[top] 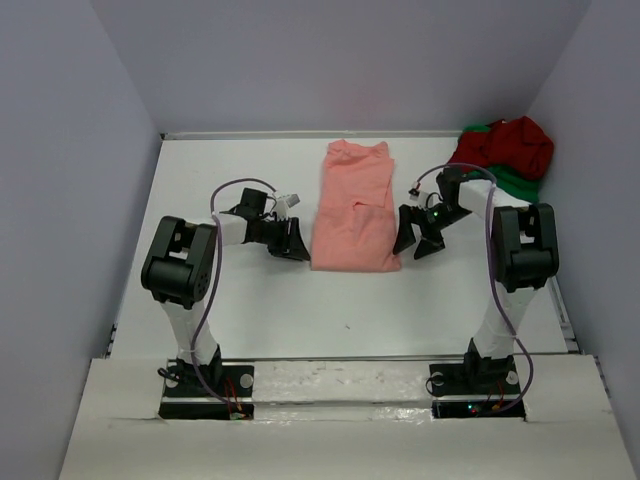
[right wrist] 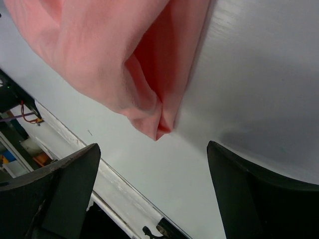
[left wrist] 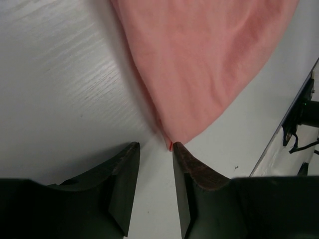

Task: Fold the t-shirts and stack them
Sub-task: Grab one side of the 2/3 rectangular tshirt with both arms

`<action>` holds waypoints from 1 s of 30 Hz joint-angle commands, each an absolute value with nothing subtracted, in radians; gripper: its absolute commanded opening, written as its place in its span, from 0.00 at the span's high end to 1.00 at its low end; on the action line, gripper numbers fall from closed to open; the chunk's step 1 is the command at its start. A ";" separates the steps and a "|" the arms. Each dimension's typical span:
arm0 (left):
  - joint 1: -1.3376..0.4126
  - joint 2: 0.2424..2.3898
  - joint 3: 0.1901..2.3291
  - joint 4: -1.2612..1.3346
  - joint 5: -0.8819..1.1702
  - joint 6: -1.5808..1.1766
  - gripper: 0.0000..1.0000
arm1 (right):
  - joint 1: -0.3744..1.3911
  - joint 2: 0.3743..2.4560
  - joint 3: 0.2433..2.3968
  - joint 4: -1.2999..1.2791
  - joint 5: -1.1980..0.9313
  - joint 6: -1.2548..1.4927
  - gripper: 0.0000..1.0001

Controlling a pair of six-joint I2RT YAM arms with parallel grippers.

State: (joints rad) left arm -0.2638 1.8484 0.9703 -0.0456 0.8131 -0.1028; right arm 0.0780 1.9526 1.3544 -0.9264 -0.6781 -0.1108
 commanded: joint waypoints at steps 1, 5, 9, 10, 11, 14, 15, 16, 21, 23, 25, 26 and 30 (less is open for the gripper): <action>-0.308 1.891 0.986 -0.057 0.830 -0.106 0.55 | 0.074 1.957 1.329 -0.910 -0.735 -0.112 0.09; -0.347 1.905 0.988 -0.044 0.831 -0.113 0.55 | 0.074 1.976 1.301 -0.896 -0.775 -0.118 0.11; -0.362 1.901 0.980 -0.044 0.838 -0.115 0.55 | 0.074 2.019 1.301 -0.905 -0.799 -0.129 0.13; -0.361 1.890 0.977 -0.044 0.835 -0.115 0.56 | 0.074 2.028 1.301 -0.907 -0.804 -0.133 0.13; -0.362 1.884 0.971 -0.046 0.825 -0.110 0.56 | 0.074 2.031 1.307 -0.910 -0.807 -0.135 0.14; -0.362 1.850 0.948 -0.051 0.795 -0.098 0.58 | 0.074 2.040 1.308 -0.917 -0.824 -0.144 0.15; -0.361 1.832 0.939 -0.052 0.784 -0.095 0.58 | 0.074 2.039 1.308 -0.917 -0.824 -0.147 0.16; -0.360 1.824 0.936 -0.054 0.776 -0.092 0.58 | 0.074 2.042 1.308 -0.917 -0.827 -0.149 0.16; -0.362 1.789 0.930 -0.071 0.741 -0.083 0.59 | 0.074 2.057 1.318 -0.923 -0.841 -0.155 0.36; -0.361 1.781 0.927 -0.071 0.738 -0.081 0.59 | 0.074 2.059 1.316 -0.927 -0.842 -0.160 0.44; -0.361 1.773 0.923 -0.068 0.730 -0.083 0.59 | 0.074 2.051 1.313 -0.925 -0.842 -0.161 0.50; -0.362 1.772 0.923 -0.067 0.729 -0.083 0.59 | 0.074 2.048 1.309 -0.923 -0.841 -0.163 0.51; -0.362 1.779 0.925 -0.063 0.730 -0.083 0.59 | 0.074 2.037 1.296 -0.917 -0.831 -0.163 0.51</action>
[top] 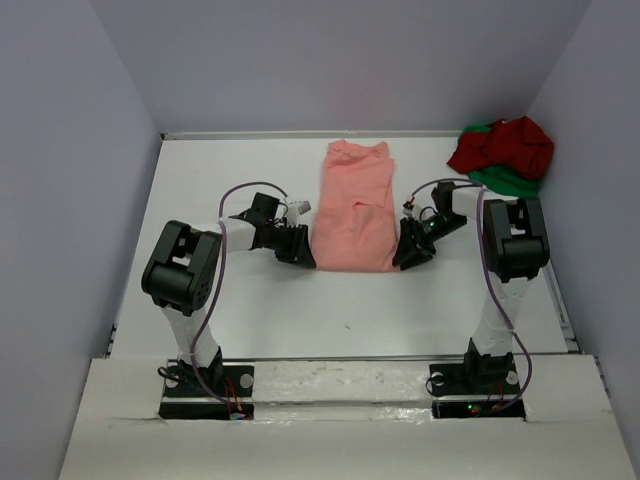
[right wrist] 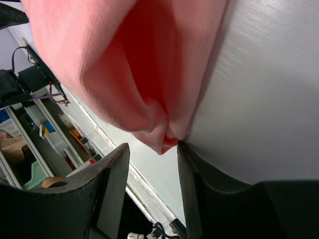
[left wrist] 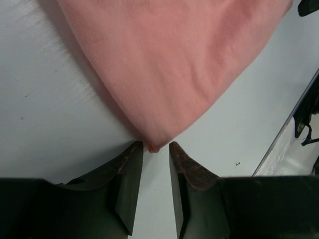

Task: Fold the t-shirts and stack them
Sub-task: Grab one side of the 2/3 rectangular tshirt with both arms

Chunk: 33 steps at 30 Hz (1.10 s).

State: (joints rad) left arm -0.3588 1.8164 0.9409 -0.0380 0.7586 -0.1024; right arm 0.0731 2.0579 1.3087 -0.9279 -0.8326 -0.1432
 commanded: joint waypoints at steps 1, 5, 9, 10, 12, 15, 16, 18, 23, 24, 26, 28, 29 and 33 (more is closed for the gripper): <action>-0.362 1.782 0.927 -0.063 0.730 -0.081 0.59 | 0.074 2.039 1.293 -0.914 -0.830 -0.164 0.51; -0.361 1.787 0.931 -0.061 0.732 -0.078 0.59 | 0.074 2.052 1.295 -0.913 -0.821 -0.170 0.52; -0.360 1.790 0.933 -0.061 0.732 -0.080 0.59 | 0.074 2.072 1.305 -0.914 -0.828 -0.170 0.52; -0.362 1.789 0.936 -0.061 0.730 -0.080 0.59 | 0.074 2.078 1.311 -0.916 -0.830 -0.172 0.52; -0.362 1.789 0.934 -0.063 0.729 -0.080 0.59 | 0.074 2.097 1.319 -0.919 -0.834 -0.172 0.53; -0.362 1.787 0.936 -0.064 0.726 -0.077 0.59 | 0.074 2.124 1.342 -0.933 -0.853 -0.179 0.67; -0.362 1.789 0.936 -0.066 0.726 -0.075 0.59 | 0.074 2.132 1.353 -0.937 -0.854 -0.183 0.71; -0.361 1.787 0.937 -0.066 0.730 -0.071 0.60 | 0.074 2.144 1.361 -0.943 -0.868 -0.187 0.80; -0.362 1.796 0.942 -0.066 0.738 -0.072 0.60 | 0.083 2.155 1.367 -0.956 -0.876 -0.196 0.83; -0.362 1.798 0.943 -0.067 0.739 -0.072 0.60 | 0.083 2.154 1.368 -0.956 -0.873 -0.196 0.85; -0.360 1.804 0.950 -0.071 0.739 -0.071 0.62 | 0.083 2.152 1.368 -0.963 -0.870 -0.198 0.92; -0.362 1.809 0.960 -0.084 0.741 -0.064 0.73 | 0.083 2.137 1.364 -0.969 -0.862 -0.199 1.00; -0.361 1.809 0.966 -0.097 0.744 -0.058 0.87 | 0.083 2.131 1.359 -0.976 -0.859 -0.207 1.00; -0.361 1.792 0.976 -0.126 0.752 -0.037 1.00 | 0.083 2.066 1.336 -0.980 -0.844 -0.212 1.00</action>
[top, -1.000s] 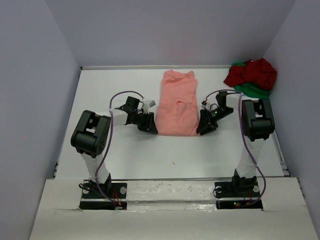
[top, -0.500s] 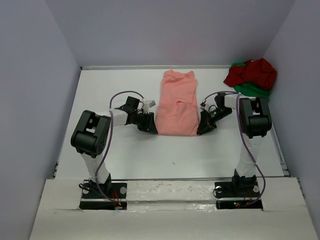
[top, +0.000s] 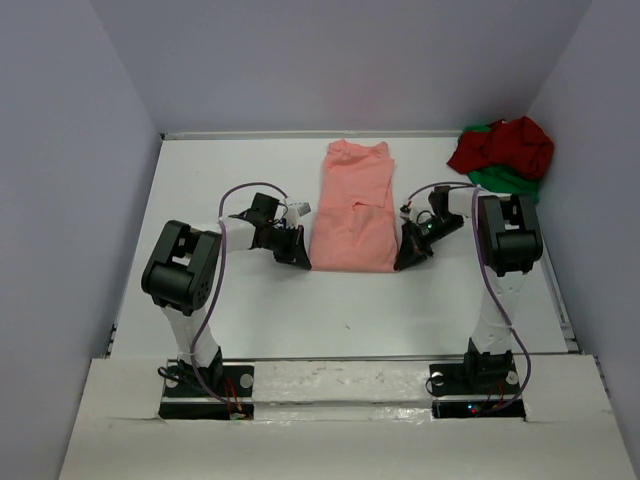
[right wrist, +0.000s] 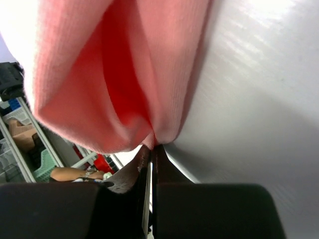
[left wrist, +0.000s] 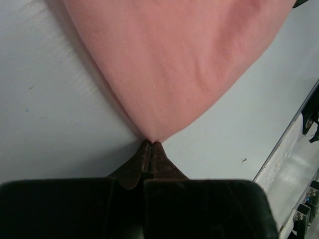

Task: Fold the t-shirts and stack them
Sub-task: Grab one side of the 2/3 rectangular tshirt with both arms

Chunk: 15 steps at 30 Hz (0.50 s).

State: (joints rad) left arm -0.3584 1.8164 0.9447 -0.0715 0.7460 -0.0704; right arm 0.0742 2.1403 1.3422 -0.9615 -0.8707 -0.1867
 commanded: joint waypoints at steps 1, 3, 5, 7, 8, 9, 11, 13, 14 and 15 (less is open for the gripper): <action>-0.362 1.780 0.985 -0.130 0.752 -0.035 1.00 | 0.083 2.036 1.333 -0.986 -0.841 -0.213 1.00; -0.362 1.763 1.003 -0.152 0.755 -0.022 1.00 | 0.083 2.007 1.327 -0.991 -0.839 -0.218 1.00; -0.362 1.734 1.026 -0.161 0.759 -0.014 1.00 | 0.083 1.967 1.324 -0.996 -0.838 -0.221 1.00; -0.362 1.704 1.037 -0.167 0.768 -0.011 1.00 | 0.083 1.939 1.330 -1.003 -0.838 -0.224 1.00; -0.362 1.694 1.043 -0.167 0.770 -0.008 1.00 | 0.083 1.931 1.330 -1.012 -0.836 -0.230 1.00; -0.362 1.686 1.051 -0.184 0.776 -0.002 1.00 | 0.083 1.925 1.341 -1.023 -0.838 -0.235 1.00; -0.361 1.664 1.075 -0.212 0.796 0.035 1.00 | 0.083 1.911 1.347 -1.048 -0.860 -0.256 1.00; -0.362 1.651 1.100 -0.227 0.813 0.057 1.00 | 0.083 1.919 1.355 -1.077 -0.874 -0.271 1.00; -0.362 1.646 1.109 -0.236 0.819 0.060 1.00 | 0.083 1.922 1.355 -1.083 -0.877 -0.282 1.00; -0.362 1.643 1.118 -0.242 0.815 0.066 1.00 | 0.083 1.927 1.356 -1.088 -0.880 -0.287 1.00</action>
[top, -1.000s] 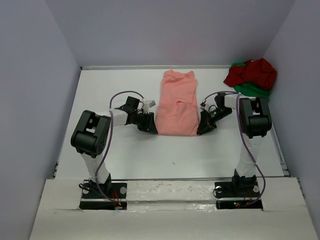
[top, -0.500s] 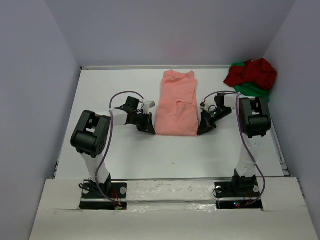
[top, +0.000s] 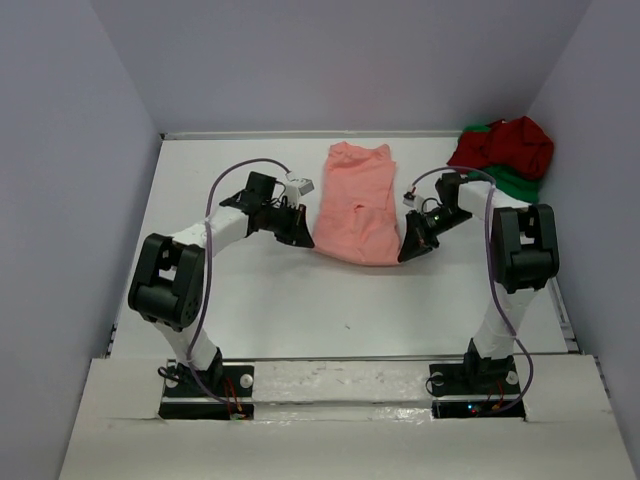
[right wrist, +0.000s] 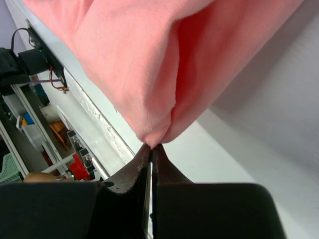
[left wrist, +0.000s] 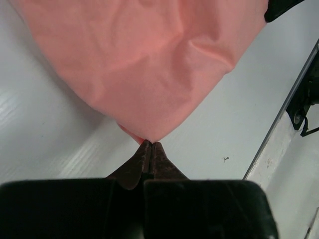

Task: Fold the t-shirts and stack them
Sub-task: Grab one side of the 2/3 rectangular tshirt with both arms, then fold the long partially folded tshirt into a neat square

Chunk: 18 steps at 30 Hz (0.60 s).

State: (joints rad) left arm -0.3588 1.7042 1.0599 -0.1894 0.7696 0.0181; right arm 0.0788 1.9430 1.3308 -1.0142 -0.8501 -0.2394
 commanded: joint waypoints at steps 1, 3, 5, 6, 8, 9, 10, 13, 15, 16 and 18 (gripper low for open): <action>-0.362 1.641 1.129 -0.248 0.812 0.071 1.00 | 0.083 1.927 1.359 -1.088 -0.877 -0.287 1.00; -0.360 1.640 1.160 -0.265 0.790 0.086 1.00 | 0.083 1.922 1.371 -1.091 -0.879 -0.290 1.00; -0.360 1.640 1.184 -0.267 0.778 0.089 1.00 | 0.083 1.919 1.406 -1.103 -0.880 -0.298 1.00; -0.360 1.640 1.193 -0.267 0.773 0.087 1.00 | 0.083 1.919 1.420 -1.111 -0.879 -0.299 1.00; -0.360 1.649 1.218 -0.259 0.776 0.080 1.00 | 0.083 1.921 1.469 -1.126 -0.876 -0.305 1.00; -0.359 1.654 1.229 -0.256 0.770 0.074 1.00 | 0.083 1.921 1.485 -1.129 -0.871 -0.305 1.00; -0.359 1.670 1.241 -0.256 0.767 0.072 1.00 | 0.083 1.921 1.500 -1.131 -0.870 -0.307 1.00; -0.359 1.696 1.293 -0.252 0.746 0.063 1.00 | 0.083 1.927 1.563 -1.129 -0.847 -0.301 1.00; -0.359 1.710 1.318 -0.249 0.726 0.060 1.00 | 0.083 1.930 1.613 -1.131 -0.827 -0.296 1.00; -0.357 1.715 1.344 -0.247 0.718 0.057 1.00 | 0.083 1.931 1.630 -1.129 -0.819 -0.295 1.00; -0.353 1.721 1.383 -0.239 0.681 0.054 1.00 | 0.083 1.939 1.679 -1.132 -0.808 -0.293 1.00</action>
State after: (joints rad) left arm -0.3584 1.7161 1.2972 -0.2516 0.7242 0.0662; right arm 0.0788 1.9434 1.5856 -1.1122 -0.8288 -0.2848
